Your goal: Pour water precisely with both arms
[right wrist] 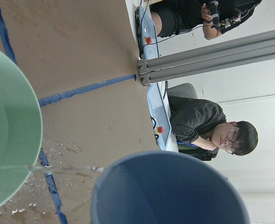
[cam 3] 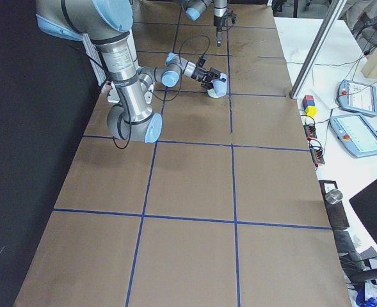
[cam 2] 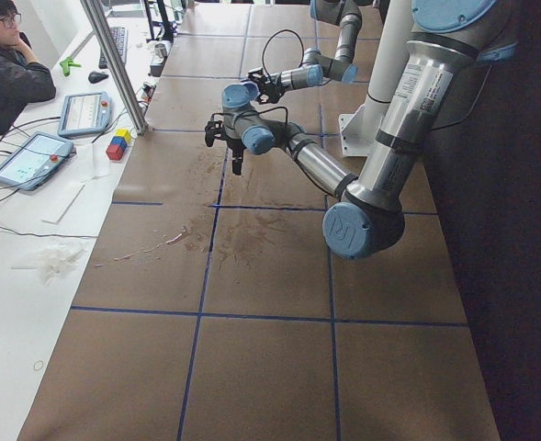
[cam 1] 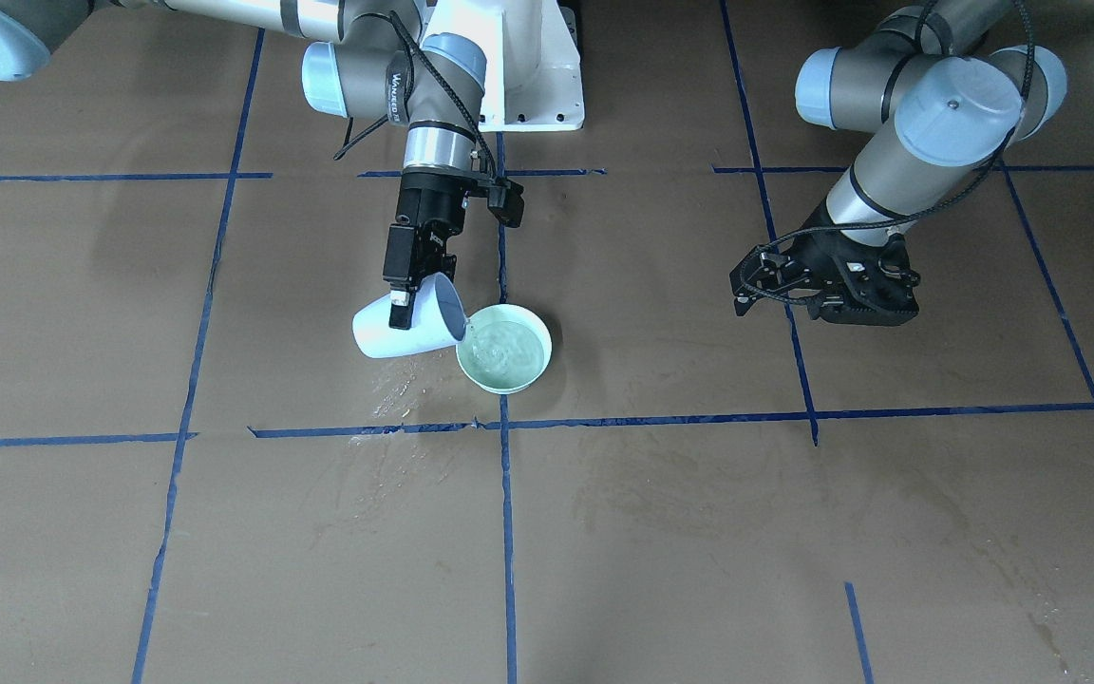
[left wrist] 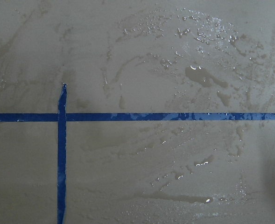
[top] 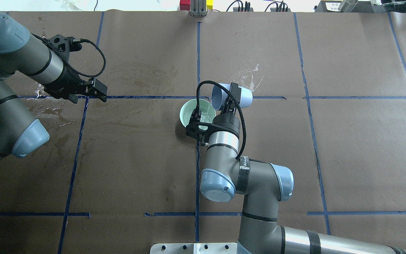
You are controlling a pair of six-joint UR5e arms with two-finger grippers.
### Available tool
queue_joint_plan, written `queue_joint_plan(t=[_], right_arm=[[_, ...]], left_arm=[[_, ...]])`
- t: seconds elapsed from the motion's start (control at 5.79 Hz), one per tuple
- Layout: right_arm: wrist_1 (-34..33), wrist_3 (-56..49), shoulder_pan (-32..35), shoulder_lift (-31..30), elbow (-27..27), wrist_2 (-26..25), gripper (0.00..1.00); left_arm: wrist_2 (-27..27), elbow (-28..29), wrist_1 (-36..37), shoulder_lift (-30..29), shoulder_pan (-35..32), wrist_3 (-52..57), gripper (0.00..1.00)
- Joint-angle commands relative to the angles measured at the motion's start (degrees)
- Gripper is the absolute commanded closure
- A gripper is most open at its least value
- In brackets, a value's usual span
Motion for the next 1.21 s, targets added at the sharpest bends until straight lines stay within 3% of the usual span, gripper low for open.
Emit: queue_joint_plan(t=[0.0,0.35,0.86,1.04], right_arm=[[-0.83,-1.35,-0.16,0.45,0.0,-0.79,1.0],[-0.22,-0.83,-0.16,0.71,0.17,-0.53,1.0],[0.22,8.83,0.02,0.8,0.88,0.52,1.0],[4.05,11.37,0.28,0.63,0.88,2.09,1.0]], left_arm=[[0.0,0.0,0.0,0.0,-0.05,0.0,0.0],[0.0,0.0,0.0,0.0,0.04,0.0,0.0],[0.0,0.0,0.0,0.0,0.04,0.0,0.0],[0.0,0.0,0.0,0.0,0.04,0.0,0.0]])
